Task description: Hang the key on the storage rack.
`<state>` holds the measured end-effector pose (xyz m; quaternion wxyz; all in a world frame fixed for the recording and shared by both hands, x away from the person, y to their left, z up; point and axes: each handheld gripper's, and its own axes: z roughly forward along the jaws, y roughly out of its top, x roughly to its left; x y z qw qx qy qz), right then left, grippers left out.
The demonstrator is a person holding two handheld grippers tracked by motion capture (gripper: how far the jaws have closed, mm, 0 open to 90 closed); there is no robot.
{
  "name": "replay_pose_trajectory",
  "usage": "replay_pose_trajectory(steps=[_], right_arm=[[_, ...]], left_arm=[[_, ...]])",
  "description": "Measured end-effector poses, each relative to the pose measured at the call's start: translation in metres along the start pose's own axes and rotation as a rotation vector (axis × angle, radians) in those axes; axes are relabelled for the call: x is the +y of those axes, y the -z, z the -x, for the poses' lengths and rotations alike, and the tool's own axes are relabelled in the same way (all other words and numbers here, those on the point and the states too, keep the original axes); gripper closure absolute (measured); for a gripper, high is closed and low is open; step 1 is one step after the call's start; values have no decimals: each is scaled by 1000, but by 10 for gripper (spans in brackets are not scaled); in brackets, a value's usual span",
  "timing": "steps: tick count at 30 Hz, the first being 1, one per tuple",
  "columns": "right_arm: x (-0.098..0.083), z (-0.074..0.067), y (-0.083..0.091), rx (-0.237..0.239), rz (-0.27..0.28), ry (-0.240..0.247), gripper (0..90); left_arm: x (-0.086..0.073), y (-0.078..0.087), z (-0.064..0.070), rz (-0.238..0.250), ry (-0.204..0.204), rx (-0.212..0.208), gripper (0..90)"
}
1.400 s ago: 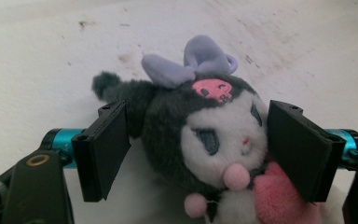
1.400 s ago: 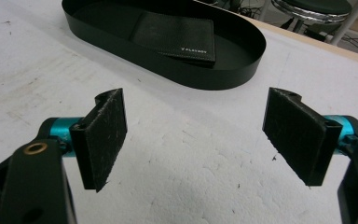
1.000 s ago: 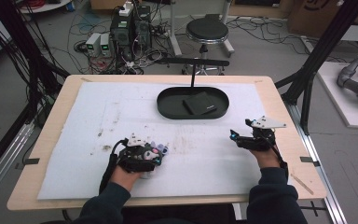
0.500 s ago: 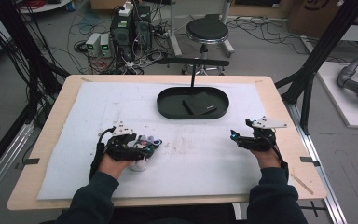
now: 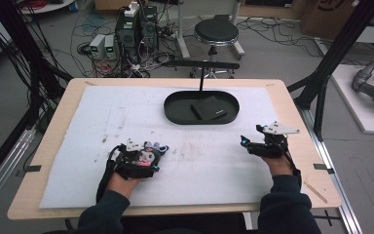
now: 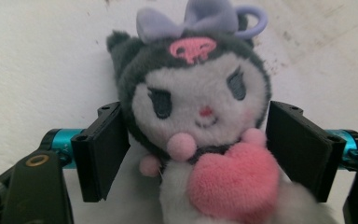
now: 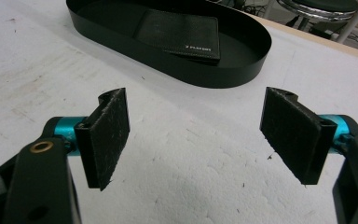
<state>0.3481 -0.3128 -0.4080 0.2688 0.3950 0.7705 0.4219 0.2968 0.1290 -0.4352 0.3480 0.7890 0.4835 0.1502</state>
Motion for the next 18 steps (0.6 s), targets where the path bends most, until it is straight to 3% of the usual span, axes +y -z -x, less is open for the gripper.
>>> replay_pose_trajectory(steps=[5,8,10,15,18], right_arm=[[-1,1,0,2,-1,-6,244],[-1,1,0,2,-4,-7,245],[-1,1,1,0,-1,-6,245],[0,0,1,2,3,-11,245],[0,0,1,5,6,-6,244]], left_arm=[[0,1,-2,-12,-64,-17,377],[2,4,-2,2,-104,1,399],[7,8,-3,37,-117,6,405],[32,19,-7,94,-158,21,408],[52,24,-14,142,-147,16,408]])
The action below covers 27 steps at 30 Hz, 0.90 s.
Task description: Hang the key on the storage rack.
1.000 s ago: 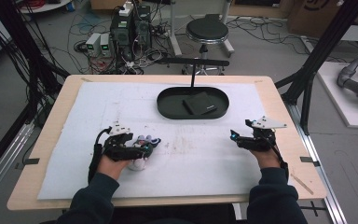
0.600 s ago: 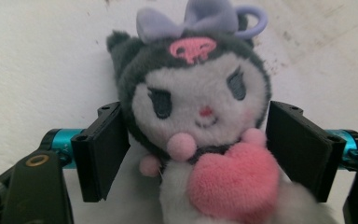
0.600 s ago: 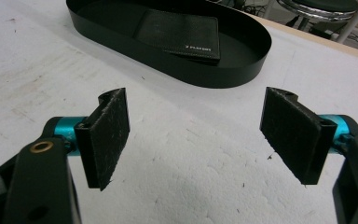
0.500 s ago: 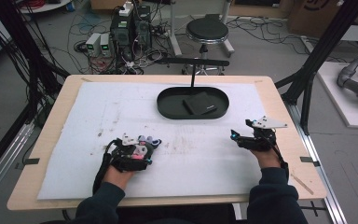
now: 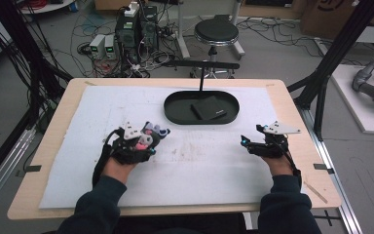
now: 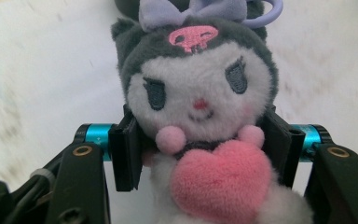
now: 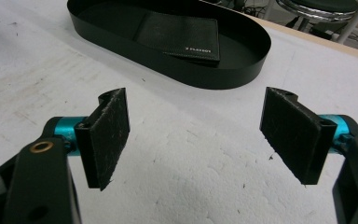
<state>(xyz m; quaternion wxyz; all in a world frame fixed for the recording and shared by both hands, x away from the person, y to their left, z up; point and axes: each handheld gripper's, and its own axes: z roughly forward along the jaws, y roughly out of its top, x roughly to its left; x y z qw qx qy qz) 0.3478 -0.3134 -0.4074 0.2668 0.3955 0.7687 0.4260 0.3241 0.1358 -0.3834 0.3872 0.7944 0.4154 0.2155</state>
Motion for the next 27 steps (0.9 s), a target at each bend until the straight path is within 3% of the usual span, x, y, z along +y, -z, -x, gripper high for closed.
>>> replay_pose_trajectory(steps=[3,7,13,18,27], right_arm=[[0,0,0,0,4,-9,244],[0,1,1,1,8,-15,245],[0,2,1,2,14,-19,245],[0,4,1,6,17,-22,244],[0,4,0,12,28,-25,244]], left_arm=[[17,-1,-10,43,32,-17,408],[37,-7,-21,49,37,-11,408],[65,-13,-29,83,-1,26,414],[78,-15,-32,116,-25,39,418],[110,-34,-41,81,-62,49,420]])
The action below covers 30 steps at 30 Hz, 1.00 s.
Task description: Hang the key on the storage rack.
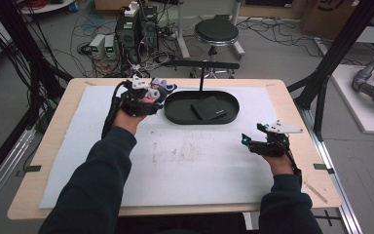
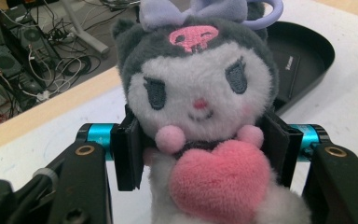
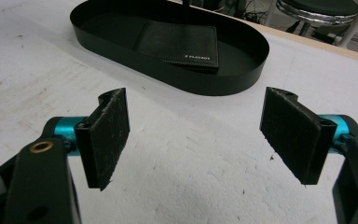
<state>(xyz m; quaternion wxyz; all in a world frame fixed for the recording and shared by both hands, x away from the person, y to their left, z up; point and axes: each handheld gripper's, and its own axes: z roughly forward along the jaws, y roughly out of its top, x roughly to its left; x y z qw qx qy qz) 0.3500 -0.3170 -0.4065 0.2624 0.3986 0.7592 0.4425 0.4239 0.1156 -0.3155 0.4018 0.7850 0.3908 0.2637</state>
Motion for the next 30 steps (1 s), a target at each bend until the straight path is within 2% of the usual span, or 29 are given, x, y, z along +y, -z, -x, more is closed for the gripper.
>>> replay_pose_trajectory(steps=[4,8,13,17,19,23,26,30], right_arm=[[0,0,0,5,4,-7,244],[0,3,0,7,5,-10,244],[-1,3,1,10,7,-18,244],[0,2,1,12,12,-11,245],[0,2,1,13,12,-9,245],[0,2,1,14,13,-14,245],[-1,3,2,15,14,-16,245],[-2,4,2,17,11,-16,245]], left_arm=[[19,-14,-6,-8,-8,11,420],[30,-27,-7,-7,-8,9,420],[33,-44,-7,-52,-6,8,420],[37,-53,-13,-75,23,24,420],[39,-56,-15,-72,43,26,420],[44,-59,-19,-82,56,35,420],[48,-60,-23,-84,86,28,420],[50,-63,-21,-111,82,30,421]])
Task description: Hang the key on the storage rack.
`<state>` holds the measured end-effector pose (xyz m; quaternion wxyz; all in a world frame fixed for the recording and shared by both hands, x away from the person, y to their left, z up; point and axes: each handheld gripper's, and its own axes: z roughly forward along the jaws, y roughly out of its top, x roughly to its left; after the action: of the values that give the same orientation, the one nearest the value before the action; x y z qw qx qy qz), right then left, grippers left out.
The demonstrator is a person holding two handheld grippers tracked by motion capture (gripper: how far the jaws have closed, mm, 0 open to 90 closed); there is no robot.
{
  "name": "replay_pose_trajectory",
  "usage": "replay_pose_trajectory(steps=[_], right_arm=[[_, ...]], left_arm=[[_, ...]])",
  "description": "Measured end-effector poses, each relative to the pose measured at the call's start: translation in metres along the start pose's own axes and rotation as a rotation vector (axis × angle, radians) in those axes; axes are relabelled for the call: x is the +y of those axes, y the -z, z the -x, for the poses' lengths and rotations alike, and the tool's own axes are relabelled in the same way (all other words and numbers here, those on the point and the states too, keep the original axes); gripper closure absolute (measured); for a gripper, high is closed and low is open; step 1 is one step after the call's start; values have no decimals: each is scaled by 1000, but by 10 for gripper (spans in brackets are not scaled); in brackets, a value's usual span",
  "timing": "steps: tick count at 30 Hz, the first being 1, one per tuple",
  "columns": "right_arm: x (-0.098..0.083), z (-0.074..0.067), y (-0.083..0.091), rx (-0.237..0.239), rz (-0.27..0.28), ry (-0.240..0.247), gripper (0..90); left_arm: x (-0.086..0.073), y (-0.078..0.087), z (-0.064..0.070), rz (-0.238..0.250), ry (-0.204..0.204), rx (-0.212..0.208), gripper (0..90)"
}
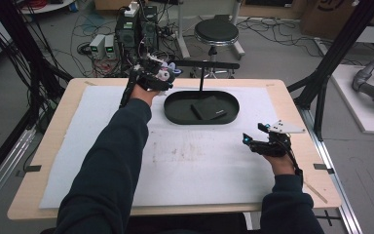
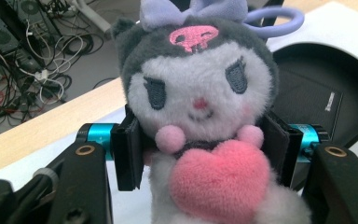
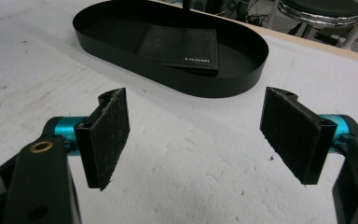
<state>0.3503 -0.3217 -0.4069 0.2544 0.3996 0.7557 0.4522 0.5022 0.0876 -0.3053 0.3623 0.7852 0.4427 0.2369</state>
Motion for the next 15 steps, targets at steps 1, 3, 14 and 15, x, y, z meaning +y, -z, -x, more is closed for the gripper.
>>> replay_pose_trajectory(steps=[1,3,14,15], right_arm=[[0,0,0,-1,1,-1,244],[0,0,0,-1,-1,0,244],[0,0,0,-1,-1,0,244],[0,0,0,-1,0,2,244]], left_arm=[[0,-1,-1,-2,11,0,421],[0,-4,-4,-5,34,0,421],[3,-5,-9,17,76,6,420],[4,-6,-9,18,80,7,421]])
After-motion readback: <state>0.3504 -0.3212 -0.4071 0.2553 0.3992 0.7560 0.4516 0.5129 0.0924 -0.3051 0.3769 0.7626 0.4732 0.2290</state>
